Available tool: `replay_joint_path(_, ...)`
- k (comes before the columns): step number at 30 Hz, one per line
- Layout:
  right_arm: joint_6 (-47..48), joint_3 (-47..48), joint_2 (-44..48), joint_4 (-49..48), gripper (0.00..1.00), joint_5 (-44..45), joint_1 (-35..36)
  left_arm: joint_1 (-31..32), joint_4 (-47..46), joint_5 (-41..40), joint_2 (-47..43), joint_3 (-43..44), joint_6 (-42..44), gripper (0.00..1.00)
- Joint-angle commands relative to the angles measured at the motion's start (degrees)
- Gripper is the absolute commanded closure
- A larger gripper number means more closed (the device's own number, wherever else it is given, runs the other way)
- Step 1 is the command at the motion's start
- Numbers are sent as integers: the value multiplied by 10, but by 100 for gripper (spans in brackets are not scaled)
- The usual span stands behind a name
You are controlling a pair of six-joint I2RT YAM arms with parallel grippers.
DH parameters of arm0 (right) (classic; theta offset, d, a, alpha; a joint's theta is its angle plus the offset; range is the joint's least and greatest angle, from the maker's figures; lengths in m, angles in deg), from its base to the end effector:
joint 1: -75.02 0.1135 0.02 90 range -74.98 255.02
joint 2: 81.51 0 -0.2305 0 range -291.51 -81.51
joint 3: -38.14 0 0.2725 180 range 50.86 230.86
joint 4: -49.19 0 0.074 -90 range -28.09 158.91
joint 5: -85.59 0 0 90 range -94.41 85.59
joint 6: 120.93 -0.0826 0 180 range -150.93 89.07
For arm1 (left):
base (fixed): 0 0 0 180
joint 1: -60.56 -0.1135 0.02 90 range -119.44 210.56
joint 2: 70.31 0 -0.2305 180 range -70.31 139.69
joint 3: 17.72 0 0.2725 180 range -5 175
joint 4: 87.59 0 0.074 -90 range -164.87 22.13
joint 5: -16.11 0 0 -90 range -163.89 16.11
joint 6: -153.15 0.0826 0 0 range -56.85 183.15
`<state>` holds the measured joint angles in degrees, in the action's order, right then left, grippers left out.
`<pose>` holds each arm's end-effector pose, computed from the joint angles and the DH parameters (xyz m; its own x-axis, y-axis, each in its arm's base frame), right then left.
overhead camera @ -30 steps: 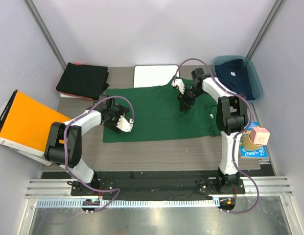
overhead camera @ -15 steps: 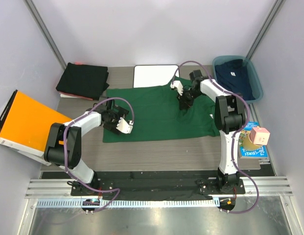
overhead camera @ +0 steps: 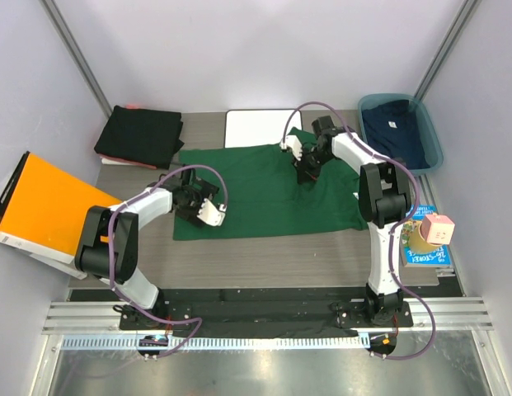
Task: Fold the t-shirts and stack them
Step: Fold the flattened tshirt in 1/3 of the way
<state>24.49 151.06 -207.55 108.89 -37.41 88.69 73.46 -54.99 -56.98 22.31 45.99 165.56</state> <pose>0.4396 0.1532 0.1011 -0.2350 -0.7678 -0.5961 -0.9655 0.2550 0.0521 0.3281 -0.0998 0.0775 0.5248 0.8384 -0.1472 0.7617 -0.3854 0.5208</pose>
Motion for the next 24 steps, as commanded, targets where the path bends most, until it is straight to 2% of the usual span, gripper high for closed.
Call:
replay_joint_path(1, 6, 36, 47, -5, 99, -5, 9, 5, -16, 4, 9, 15, -2, 7)
replay_joint_path(15, 4, 46, 48, -31, 98, 1, 31, 12, -19, 4, 13, 20, -4, 7)
replay_joint_path(17, 7, 42, 51, -32, 90, 6, 34, 12, -19, 2, 12, 20, -4, 7)
replay_joint_path(18, 12, 39, 54, -33, 84, 9, 36, 12, -19, 2, 12, 19, -4, 7)
replay_joint_path(19, 26, 35, 56, -33, 74, 13, 37, 12, -19, 1, 12, 19, -4, 7)
replay_joint_path(22, 33, 2, 83, -66, 59, 35, 38, 12, -19, -3, 12, 19, -5, 7)
replay_joint_path(24, 36, -30, 108, -101, 55, 62, 39, 12, -19, -6, 11, 18, -5, 7)
